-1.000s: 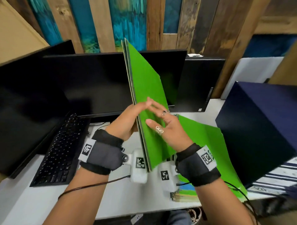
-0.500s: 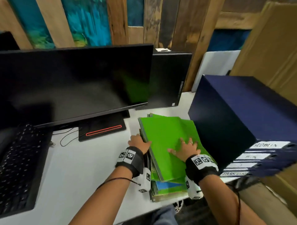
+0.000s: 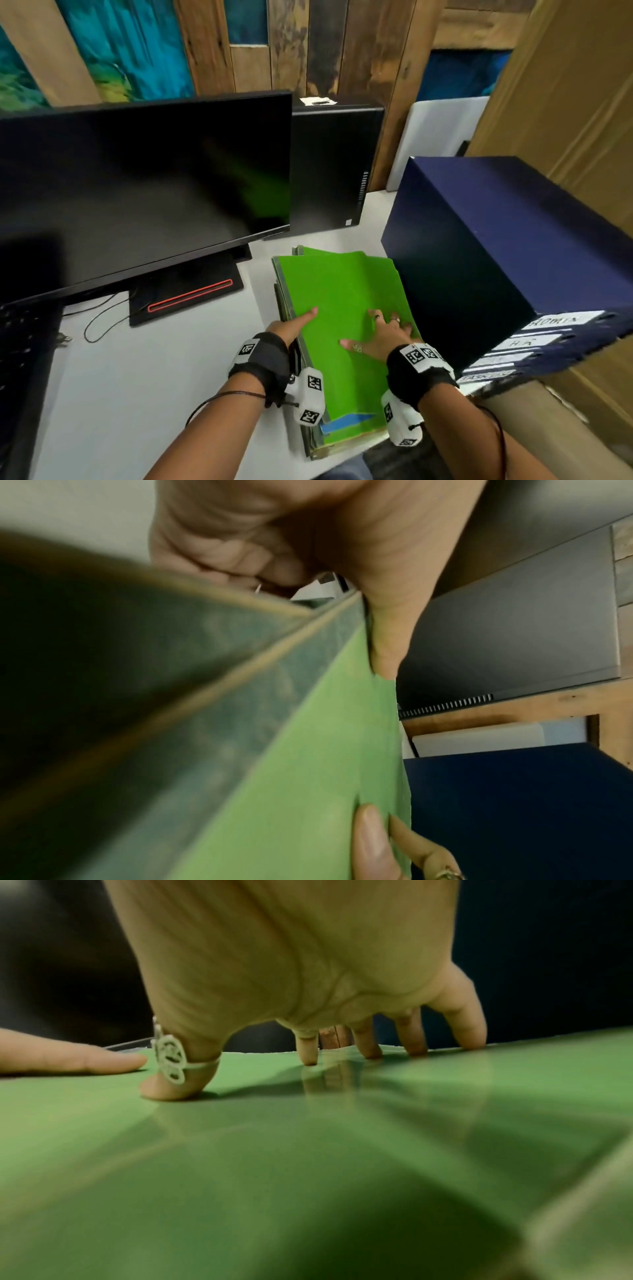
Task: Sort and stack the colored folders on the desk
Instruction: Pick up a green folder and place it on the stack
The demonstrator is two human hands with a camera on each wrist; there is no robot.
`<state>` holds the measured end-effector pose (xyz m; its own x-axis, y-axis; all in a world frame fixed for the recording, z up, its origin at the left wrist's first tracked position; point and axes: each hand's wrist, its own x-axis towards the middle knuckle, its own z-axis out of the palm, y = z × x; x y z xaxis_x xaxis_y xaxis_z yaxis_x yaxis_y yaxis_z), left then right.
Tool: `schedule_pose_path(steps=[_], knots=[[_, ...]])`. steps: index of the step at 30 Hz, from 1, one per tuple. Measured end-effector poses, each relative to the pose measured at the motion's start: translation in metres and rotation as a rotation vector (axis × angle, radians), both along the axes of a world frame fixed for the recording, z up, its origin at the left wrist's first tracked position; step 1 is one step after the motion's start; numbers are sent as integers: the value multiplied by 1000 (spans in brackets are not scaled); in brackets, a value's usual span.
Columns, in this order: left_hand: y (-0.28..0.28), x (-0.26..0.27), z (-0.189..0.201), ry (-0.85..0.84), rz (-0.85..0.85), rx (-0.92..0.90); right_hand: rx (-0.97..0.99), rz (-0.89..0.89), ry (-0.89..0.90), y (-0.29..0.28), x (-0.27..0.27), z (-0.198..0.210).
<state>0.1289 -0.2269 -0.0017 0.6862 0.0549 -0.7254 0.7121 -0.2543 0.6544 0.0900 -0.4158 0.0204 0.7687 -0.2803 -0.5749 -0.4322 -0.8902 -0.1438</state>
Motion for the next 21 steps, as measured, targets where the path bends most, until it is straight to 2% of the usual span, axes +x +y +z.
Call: schedule_pose_path(steps=[4,7,8,11,13,15,17,21], knots=[[3,0,3,-5,-1,-66,32,-16,-27,4,0,-2],[0,-1,6,-19,5,-159,119,-92,-83,0,5,-3],[-1,-1,7,-42,25,-181,194,-148,-122,-4,6,-2],[-1,-2,21,-170,77,-244,522,-485,-319,-18,10,1],[5,-4,33,-276,103,-301,626,-633,-439,-29,17,2],[17,-10,48,-373,103,-337,739,-657,-461,-33,21,10],[31,-18,60,-493,101,-380,846,-608,-497,-33,26,20],[53,-28,77,-705,69,-387,1048,-512,-679,-25,36,49]])
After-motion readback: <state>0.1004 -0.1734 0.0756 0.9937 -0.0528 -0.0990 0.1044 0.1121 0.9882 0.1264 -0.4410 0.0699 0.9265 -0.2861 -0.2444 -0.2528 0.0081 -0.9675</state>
